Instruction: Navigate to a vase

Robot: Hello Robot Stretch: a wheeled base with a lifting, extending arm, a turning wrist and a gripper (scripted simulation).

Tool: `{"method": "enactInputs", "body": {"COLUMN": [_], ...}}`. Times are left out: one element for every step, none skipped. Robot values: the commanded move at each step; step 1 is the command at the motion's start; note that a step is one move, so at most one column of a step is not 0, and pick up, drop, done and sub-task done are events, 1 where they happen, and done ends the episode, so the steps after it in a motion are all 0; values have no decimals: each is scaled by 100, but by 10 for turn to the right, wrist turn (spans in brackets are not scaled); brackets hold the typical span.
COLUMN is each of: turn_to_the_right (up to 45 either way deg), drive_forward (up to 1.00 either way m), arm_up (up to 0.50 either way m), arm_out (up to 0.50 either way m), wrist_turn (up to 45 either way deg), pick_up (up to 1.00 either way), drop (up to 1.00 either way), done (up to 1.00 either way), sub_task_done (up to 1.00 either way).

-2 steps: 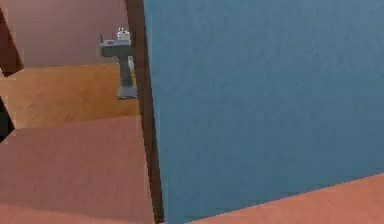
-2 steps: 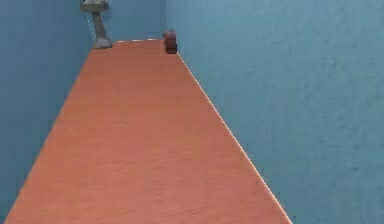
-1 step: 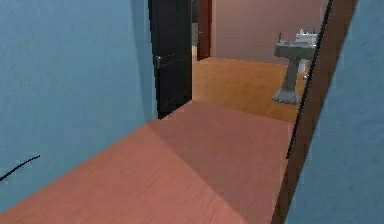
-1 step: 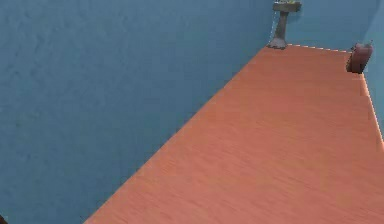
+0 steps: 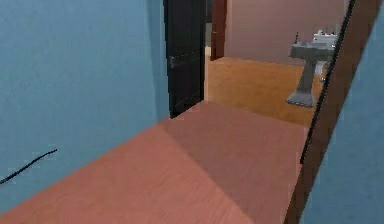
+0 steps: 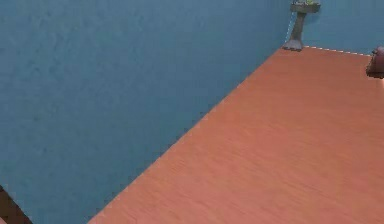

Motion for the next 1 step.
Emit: {"method": "enactInputs", "body": {"turn_to_the_right": [0], "drive_forward": [100], "arm_up": [0], "arm_out": [0], "wrist_turn": [0], "pick_up": [0], "drop": [0], "done": [0], "sub_task_done": [0]}}
